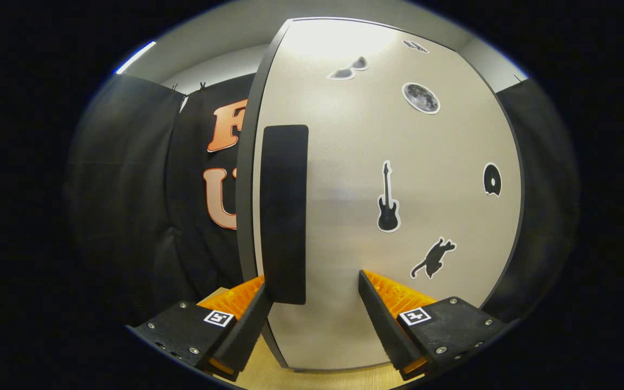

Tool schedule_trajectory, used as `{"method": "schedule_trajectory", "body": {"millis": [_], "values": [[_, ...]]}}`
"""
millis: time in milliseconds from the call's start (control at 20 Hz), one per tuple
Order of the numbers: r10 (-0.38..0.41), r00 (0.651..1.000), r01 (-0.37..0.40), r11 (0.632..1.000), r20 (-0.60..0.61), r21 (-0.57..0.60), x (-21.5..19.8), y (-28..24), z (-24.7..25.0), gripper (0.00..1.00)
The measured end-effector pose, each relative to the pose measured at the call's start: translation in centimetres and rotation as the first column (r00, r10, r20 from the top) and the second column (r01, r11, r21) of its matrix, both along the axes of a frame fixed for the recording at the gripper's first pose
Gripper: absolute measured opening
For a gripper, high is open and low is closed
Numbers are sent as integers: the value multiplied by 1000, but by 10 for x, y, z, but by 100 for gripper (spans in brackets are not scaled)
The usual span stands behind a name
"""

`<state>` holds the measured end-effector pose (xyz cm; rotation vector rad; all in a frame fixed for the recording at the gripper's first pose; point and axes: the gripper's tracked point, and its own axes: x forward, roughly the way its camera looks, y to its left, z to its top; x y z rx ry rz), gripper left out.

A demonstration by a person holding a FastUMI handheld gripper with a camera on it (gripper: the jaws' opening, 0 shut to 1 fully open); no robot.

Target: Open the shoe cabinet door, grab the shoes and put them into the shoe cabinet, then close the shoe cabinet door.

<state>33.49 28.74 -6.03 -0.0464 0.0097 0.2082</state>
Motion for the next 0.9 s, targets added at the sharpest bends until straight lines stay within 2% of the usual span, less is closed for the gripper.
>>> {"method": "schedule_trajectory", "body": {"millis": [200,350,450,650,900], "values": [[-32,999,32,999,9,-35,4,-1,-2,95],[-22,1000,22,999,3,-26,5,-1,-2,95],[-14,998,13,1000,-55,-4,2,-2,-7,95],[6,1000,-6,1000,-8,-9,-28,-7,13,95],[27,1000,-27,1000,8,-3,-86,-26,31,95]]}}
